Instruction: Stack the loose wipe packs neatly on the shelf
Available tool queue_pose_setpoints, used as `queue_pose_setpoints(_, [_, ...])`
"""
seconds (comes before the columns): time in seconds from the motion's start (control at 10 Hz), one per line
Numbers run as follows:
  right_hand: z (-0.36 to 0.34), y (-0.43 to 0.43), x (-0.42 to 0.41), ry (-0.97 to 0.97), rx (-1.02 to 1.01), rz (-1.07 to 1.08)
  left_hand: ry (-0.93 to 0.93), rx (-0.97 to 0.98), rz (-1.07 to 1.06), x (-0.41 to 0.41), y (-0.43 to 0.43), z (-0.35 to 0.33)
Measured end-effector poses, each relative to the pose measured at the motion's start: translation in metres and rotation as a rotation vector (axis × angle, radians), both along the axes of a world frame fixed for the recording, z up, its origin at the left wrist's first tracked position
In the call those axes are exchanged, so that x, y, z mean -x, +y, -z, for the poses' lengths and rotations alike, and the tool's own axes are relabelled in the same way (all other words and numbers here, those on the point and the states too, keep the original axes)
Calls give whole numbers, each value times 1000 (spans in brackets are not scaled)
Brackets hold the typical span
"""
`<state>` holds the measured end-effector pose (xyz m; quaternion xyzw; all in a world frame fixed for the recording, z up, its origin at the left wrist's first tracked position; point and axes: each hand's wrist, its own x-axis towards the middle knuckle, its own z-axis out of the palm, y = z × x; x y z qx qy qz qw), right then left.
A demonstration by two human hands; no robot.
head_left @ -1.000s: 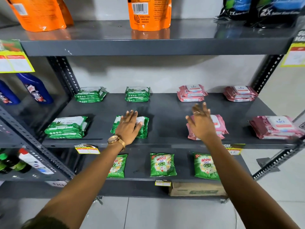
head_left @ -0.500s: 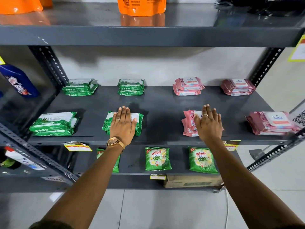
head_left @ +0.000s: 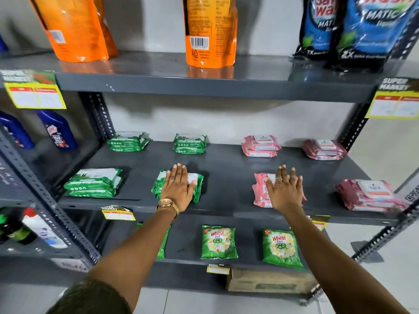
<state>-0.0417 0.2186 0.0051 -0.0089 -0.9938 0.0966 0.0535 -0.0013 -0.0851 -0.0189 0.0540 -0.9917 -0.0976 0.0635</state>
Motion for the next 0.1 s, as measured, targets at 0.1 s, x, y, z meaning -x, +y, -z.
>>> queue_pose_setpoints(0.1, [-10, -14, -11, 106, 150, -144, 44, 10, 45, -3, 5, -16])
